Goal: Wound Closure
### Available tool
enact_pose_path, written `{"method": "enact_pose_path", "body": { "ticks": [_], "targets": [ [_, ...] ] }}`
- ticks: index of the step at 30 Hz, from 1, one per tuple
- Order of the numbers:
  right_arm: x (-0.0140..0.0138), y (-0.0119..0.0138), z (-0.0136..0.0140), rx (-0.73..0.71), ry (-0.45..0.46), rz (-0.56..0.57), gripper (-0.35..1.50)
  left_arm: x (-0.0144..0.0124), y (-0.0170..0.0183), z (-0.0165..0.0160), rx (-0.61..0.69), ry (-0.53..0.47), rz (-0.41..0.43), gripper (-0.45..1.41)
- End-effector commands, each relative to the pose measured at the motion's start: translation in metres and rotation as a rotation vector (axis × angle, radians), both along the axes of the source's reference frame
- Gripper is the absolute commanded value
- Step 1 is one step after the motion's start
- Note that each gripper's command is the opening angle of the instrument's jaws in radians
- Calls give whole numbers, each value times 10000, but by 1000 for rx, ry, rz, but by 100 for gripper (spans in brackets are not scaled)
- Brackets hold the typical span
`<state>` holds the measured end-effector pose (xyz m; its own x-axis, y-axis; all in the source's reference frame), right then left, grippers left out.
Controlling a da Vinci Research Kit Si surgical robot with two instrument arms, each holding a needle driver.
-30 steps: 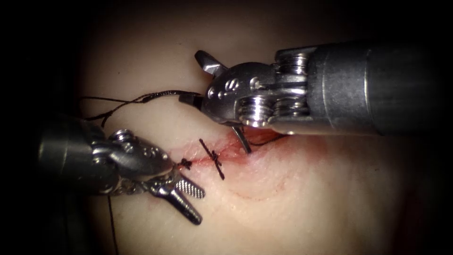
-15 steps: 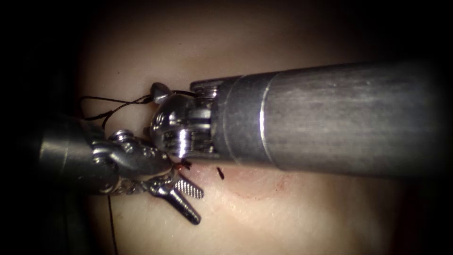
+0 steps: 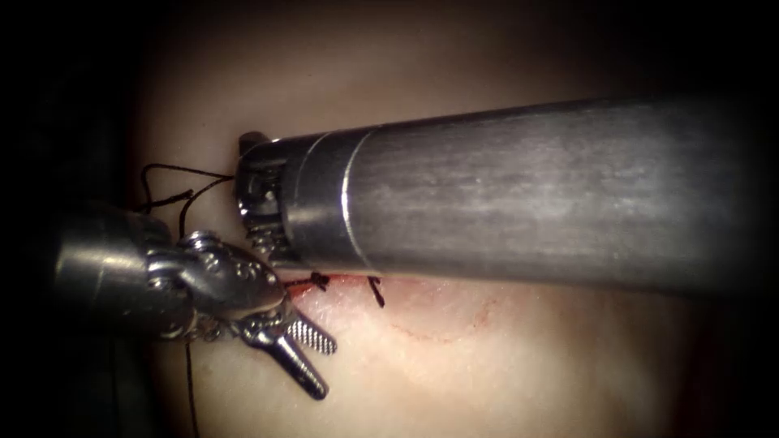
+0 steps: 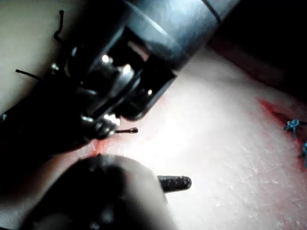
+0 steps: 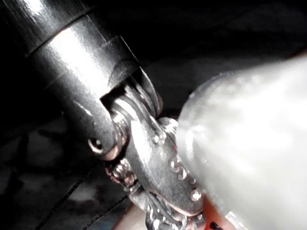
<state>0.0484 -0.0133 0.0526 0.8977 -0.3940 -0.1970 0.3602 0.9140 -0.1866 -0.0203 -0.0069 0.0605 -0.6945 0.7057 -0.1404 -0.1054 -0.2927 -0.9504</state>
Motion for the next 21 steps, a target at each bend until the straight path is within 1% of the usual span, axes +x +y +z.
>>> {"method": "enact_pose_path", "body": {
  "ticks": [1, 2, 3, 4, 5, 7, 9, 11, 12, 16, 18, 20, 21],
  "targets": [
    [6, 1, -3, -11, -2, -7, 88, -5, -2, 5, 0, -1, 1, 62],
    [6, 1, -4, -12, -9, -20, 86, -5, -2, 6, 0, -1, 1, 62],
    [5, 1, -5, -14, -19, -21, 79, -5, -2, 6, 0, -1, 1, 62],
    [3, 0, -6, -21, -35, -27, 59, -5, -2, 6, 0, -1, 1, 62],
    [2, -1, -6, -21, -53, -31, 17, -6, -2, 6, 0, -1, 1, 61],
    [-2, -4, -7, 12, -113, -53, -35, -6, -3, 5, 0, -1, 1, 61],
    [-5, -5, -7, 42, -157, -72, -35, -6, -3, 5, 0, -1, 1, 59],
    [-12, -7, -8, 19, -207, -85, -35, -6, -3, 5, 4, 3, 0, 57],
    [-12, -7, -8, 19, -207, -85, -35, -6, -3, 5, 4, 3, 0, 57],
    [-14, -5, -11, 14, -188, -27, -35, -7, -3, 5, 4, 3, 0, 56],
    [-14, 0, -15, -9, -125, 22, -35, -7, -3, 5, 4, 3, -1, 56],
    [-14, 8, -22, -27, -6, 134, -35, -7, -3, 5, 4, 3, 0, 54],
    [-15, 13, -25, -38, 48, 168, -35, -7, -3, 5, 4, 3, 0, 54]
  ]
}}
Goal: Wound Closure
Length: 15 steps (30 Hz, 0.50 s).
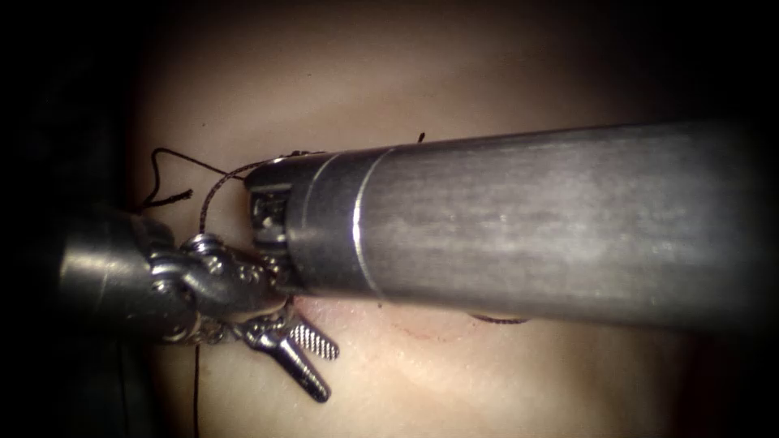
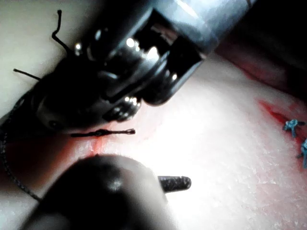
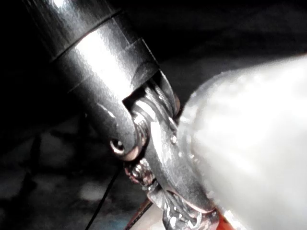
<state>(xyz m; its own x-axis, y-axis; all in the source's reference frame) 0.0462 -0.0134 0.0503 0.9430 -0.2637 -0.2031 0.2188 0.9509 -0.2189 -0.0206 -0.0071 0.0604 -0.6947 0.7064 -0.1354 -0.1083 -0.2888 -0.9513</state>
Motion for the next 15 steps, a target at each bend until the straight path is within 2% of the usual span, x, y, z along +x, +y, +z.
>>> {"method": "enact_pose_path", "body": {
  "ticks": [1, 5, 7, 11, 13, 14, 15],
  "targets": [
    [5, 19, -6, -26, 90, 60, -35, -4, -2, 5, 0, 0, 0, 54],
    [-15, 49, -25, 31, 275, 182, -35, -4, -1, 4, 1, 0, 0, 54],
    [-29, 64, -30, 47, 333, 203, -35, -5, -1, 4, 1, 0, 0, 54],
    [-59, 97, -37, 178, 537, 339, -35, -5, -1, 4, 1, 0, 0, 54],
    [-76, 112, -38, 217, 566, 339, -35, -5, -1, 4, 1, 0, 0, 54],
    [-81, 118, -38, 224, 570, 334, -27, -5, -1, 4, 1, 0, 0, 54],
    [-86, 124, -38, 230, 574, 330, 26, -5, -1, 4, 1, 0, 0, 54]
  ]
}}
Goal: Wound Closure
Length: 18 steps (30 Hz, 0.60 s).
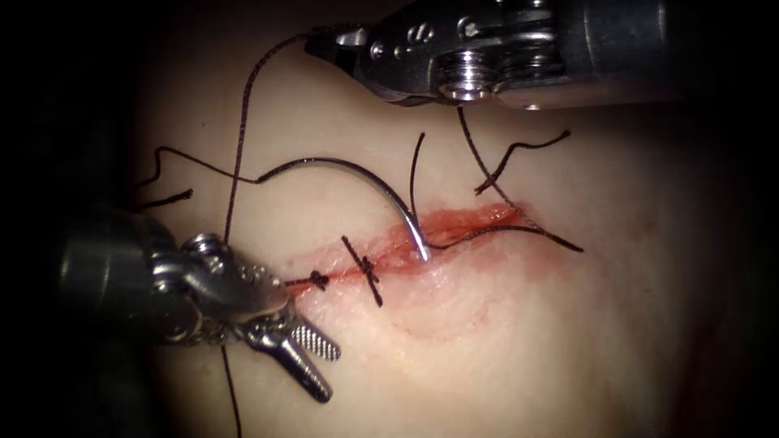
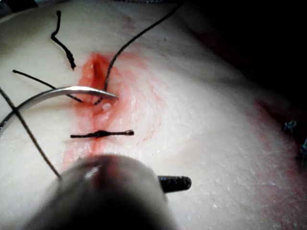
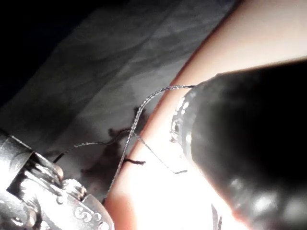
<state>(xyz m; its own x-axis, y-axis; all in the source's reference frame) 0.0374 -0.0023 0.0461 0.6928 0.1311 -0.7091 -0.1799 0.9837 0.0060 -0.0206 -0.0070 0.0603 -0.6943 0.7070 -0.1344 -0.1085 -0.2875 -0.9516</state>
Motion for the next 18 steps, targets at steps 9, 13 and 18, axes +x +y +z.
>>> {"method": "enact_pose_path", "body": {
  "ticks": [9, 13, 18],
  "targets": [
    [30, -48, -16, 52, -25, -78, 108, -4, -2, 5, 0, 0, 1, 56],
    [49, -92, -17, 118, -101, -138, 86, -4, -1, 5, 1, -1, 1, 56],
    [59, -126, 15, 181, -242, -239, 56, -5, -1, 3, 3, -1, 1, 56]
  ]
}}
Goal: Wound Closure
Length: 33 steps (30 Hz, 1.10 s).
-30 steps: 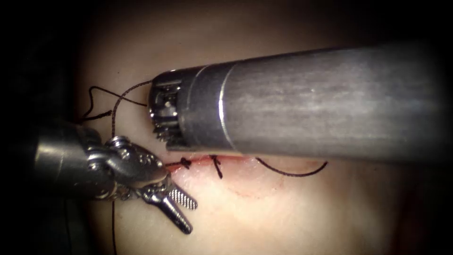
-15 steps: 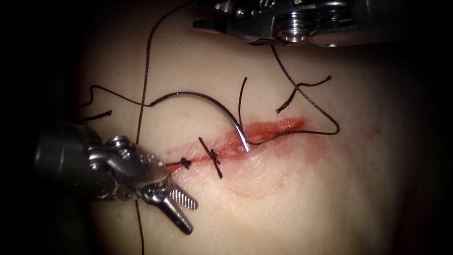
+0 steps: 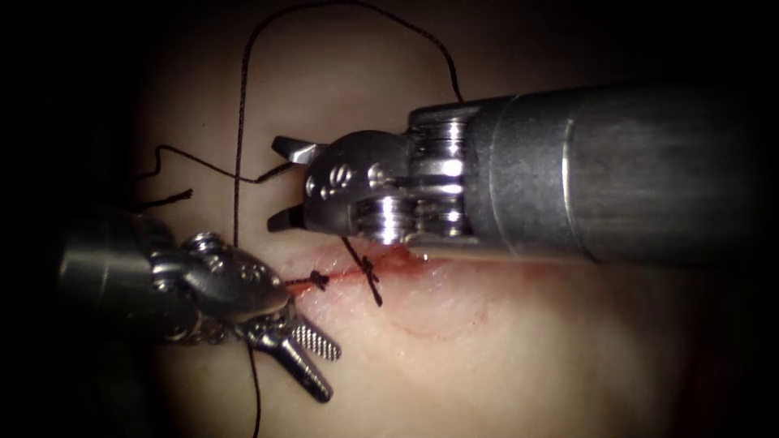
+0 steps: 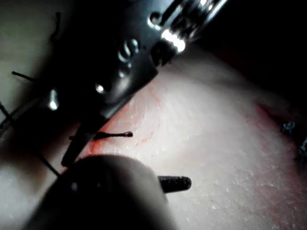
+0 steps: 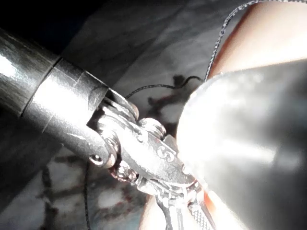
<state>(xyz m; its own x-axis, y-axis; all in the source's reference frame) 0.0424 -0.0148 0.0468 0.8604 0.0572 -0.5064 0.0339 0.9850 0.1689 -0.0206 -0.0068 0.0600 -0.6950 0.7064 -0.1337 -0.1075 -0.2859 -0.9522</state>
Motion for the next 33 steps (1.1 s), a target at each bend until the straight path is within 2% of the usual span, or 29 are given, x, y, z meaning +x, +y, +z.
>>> {"method": "enact_pose_path", "body": {
  "ticks": [1, 5, 6, 9, 12, 13, 18, 20, 22, 23, 27, 28, 29, 33],
  "targets": [
    [9, 0, 14, 2, -17, -8, 56, -5, -2, 5, 1, 0, -1, 56],
    [9, 10, 35, -51, -44, -12, 49, -5, -2, 5, 1, 0, -1, 57],
    [10, 13, 41, -88, -78, -34, 47, -5, -2, 5, 1, 0, -1, 57],
    [15, 20, 54, -155, -169, -80, 53, -5, -2, 5, 1, 0, 0, 57],
    [24, 26, 70, -174, -194, -124, 54, -5, -2, 5, 1, 0, 0, 57],
    [29, 27, 76, -187, -195, -141, 73, -5, -2, 5, 1, 0, 0, 56],
    [42, 25, 82, -210, -196, -175, 79, -5, -2, 5, 1, 0, 0, 56],
    [48, 25, 82, -222, -194, -199, 54, -5, -2, 5, 1, 0, -1, 56],
    [50, 25, 82, -227, -193, -209, 54, -5, -2, 5, 1, 0, -1, 54],
    [51, 25, 82, -232, -192, -219, 46, -5, -2, 5, 1, 0, -1, 54],
    [48, 24, 82, -236, -227, -277, 36, -5, -2, 5, 1, 0, -1, 51],
    [46, 23, 81, -233, -245, -292, 9, -5, -2, 5, 2, 0, -1, 49],
    [44, 22, 81, -220, -275, -318, -35, -5, -2, 4, 2, 0, 0, 49],
    [38, 20, 80, -213, -342, -347, -35, -5, -1, 4, 3, -1, 0, 47]
  ]
}}
